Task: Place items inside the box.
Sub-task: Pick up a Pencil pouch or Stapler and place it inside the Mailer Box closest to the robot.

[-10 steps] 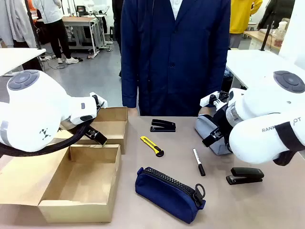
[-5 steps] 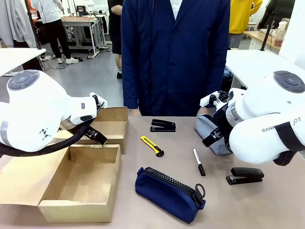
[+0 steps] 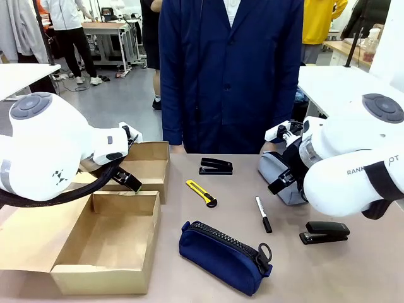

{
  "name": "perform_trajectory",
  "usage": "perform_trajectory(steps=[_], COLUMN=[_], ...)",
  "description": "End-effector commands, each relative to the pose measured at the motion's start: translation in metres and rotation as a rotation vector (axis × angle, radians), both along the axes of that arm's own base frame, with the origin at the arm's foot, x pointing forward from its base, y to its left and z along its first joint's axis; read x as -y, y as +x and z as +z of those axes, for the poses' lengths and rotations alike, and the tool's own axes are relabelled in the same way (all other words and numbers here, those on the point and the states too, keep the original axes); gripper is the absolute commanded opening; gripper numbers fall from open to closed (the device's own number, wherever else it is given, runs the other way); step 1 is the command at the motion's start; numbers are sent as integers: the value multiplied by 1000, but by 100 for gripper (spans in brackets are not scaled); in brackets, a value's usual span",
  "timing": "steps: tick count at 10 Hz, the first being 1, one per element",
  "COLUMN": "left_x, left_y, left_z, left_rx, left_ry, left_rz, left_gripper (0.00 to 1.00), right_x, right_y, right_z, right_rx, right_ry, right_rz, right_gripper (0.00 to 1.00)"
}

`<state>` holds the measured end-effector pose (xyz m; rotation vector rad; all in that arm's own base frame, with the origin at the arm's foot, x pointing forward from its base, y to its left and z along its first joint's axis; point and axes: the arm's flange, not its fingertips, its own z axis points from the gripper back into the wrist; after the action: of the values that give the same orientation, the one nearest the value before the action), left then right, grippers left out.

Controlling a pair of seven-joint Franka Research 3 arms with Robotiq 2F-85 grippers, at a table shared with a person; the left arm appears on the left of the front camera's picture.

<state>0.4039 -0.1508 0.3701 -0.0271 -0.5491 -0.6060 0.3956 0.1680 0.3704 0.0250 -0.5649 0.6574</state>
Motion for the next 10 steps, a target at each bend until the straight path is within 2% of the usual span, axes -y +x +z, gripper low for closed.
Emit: perform_trajectory(steps=[1,4,5,7,8,9,10], left_x=[0,0,-8,-38,-59,-88,-126], left_y=[0,0,-9,-44,-64,-80,-94], left_z=[0,0,32,129,163,181,187], left_rx=[0,0,12,-78,-105,-187,-289], left_ry=[0,0,-52,-290,-358,-423,-567], left_rz=[0,0,-56,-52,-18,-28,-98], left_gripper=[100,100,100,100,100,100,100], right_x=[0,0,3,35,61,95,144], right_y=[0,0,-1,-24,-45,-68,-88], right_z=[0,0,30,123,158,180,193], right_rx=[0,0,-45,-198,-240,-251,-290], right_ry=[1,0,62,234,302,365,500], right_rz=[0,0,6,-132,-195,-277,-307], right_gripper=[100,100,100,100,100,100,100])
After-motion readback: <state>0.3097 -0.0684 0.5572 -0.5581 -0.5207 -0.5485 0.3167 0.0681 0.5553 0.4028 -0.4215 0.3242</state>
